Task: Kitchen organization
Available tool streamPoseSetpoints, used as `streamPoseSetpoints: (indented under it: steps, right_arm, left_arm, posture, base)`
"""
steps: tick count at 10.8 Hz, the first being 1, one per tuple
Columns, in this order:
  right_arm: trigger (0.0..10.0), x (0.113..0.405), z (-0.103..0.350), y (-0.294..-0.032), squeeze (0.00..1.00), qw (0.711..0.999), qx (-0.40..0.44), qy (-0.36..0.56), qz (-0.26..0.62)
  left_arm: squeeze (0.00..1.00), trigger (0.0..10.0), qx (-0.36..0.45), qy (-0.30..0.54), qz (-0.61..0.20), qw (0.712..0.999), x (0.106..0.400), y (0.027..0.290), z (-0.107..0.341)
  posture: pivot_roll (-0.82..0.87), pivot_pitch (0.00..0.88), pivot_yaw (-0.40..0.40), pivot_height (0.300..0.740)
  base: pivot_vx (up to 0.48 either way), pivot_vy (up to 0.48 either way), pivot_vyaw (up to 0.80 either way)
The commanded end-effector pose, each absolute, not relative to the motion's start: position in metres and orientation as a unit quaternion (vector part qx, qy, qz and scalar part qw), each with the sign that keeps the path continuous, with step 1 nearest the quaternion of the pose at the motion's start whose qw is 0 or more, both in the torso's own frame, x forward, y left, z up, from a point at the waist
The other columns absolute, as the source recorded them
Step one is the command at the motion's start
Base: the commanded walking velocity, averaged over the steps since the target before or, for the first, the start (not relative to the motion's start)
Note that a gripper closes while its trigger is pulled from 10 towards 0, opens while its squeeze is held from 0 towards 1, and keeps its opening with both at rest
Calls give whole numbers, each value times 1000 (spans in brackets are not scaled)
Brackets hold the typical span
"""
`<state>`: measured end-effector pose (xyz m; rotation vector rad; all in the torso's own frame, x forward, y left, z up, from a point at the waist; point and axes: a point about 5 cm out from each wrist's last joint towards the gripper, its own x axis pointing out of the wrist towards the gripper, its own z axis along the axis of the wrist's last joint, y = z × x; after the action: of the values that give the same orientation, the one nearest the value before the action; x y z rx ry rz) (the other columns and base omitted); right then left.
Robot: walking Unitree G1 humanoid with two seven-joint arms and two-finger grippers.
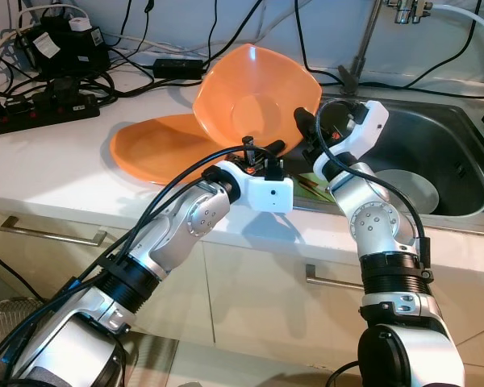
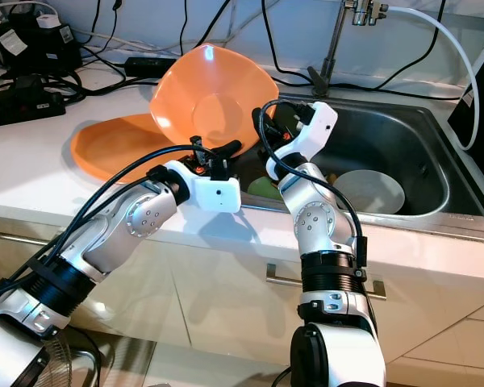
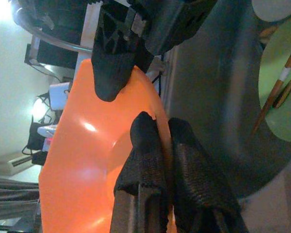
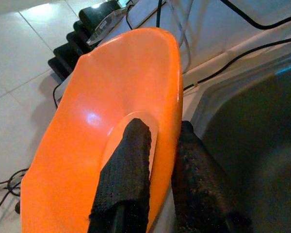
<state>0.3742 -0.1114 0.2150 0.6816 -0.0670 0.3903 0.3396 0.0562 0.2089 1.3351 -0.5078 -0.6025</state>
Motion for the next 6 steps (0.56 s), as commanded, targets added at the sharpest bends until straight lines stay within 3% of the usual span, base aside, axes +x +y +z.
streamPoseSetpoints:
  steps: [1, 6]
  right_arm:
    - [0, 375, 217, -109, 0, 928, 316, -32, 195]
    - [0, 376, 213, -112, 0, 931, 318, -30, 178]
  left_arm:
    - [1000, 10000, 598, -258, -267, 711, 337, 54, 221]
    - [1000, 10000, 597, -258, -264, 712, 337, 54, 223]
  posture:
    - [215, 18, 2, 740]
    - [217, 24, -2, 740]
  base:
    - [0, 0, 0]
    - [0, 0, 0]
